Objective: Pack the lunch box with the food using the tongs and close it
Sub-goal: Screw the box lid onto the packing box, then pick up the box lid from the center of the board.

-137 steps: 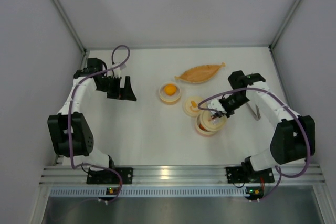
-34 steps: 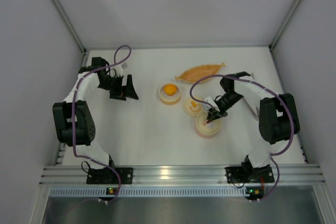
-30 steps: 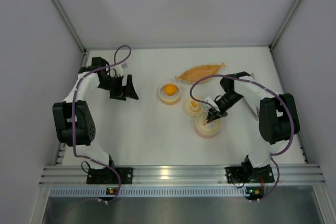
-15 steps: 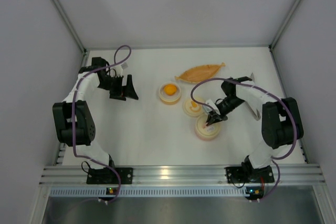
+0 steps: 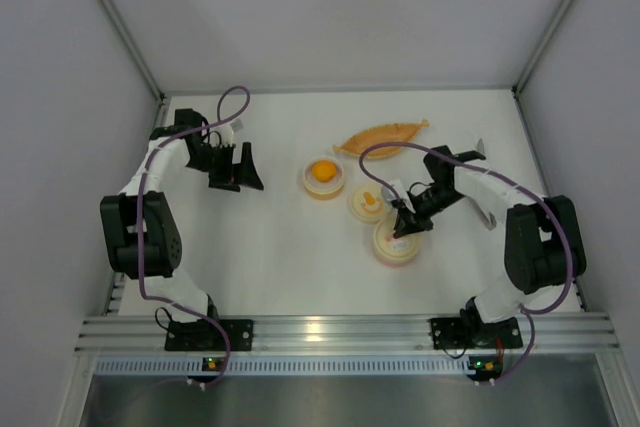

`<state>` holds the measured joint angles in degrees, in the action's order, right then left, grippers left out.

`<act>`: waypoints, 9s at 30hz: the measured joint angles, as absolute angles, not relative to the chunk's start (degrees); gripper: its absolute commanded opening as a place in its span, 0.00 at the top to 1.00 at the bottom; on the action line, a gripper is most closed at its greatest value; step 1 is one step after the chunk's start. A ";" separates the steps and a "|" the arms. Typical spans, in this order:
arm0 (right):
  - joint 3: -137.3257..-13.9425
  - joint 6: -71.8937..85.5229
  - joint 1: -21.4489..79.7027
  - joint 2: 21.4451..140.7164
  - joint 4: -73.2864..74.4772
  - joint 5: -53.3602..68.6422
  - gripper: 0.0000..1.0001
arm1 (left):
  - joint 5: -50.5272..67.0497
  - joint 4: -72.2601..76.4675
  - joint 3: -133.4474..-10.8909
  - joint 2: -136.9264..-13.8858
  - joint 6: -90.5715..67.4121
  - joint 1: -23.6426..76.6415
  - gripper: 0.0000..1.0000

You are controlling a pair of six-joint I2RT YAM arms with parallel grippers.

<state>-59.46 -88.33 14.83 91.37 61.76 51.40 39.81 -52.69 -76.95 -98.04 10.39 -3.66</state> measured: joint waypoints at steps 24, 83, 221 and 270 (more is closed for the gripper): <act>-44.16 -29.45 15.90 76.99 29.30 44.95 1.00 | 39.53 -52.01 -77.97 -98.04 10.00 -3.66 0.02; -56.71 -32.27 12.43 80.93 48.25 58.04 1.00 | 38.30 -51.55 -78.65 -97.65 12.40 -0.95 0.02; -68.27 -36.05 -14.44 88.07 59.77 60.18 0.57 | 13.04 -43.86 -121.86 -138.72 8.12 40.16 0.73; -43.05 -66.41 27.38 52.18 42.11 45.45 0.54 | 31.77 -49.67 -86.91 -115.72 19.94 38.50 0.71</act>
<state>-43.05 -66.41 27.38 52.18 42.11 45.45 31.77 -49.67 -86.91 -115.72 19.94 38.50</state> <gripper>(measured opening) 0.471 0.279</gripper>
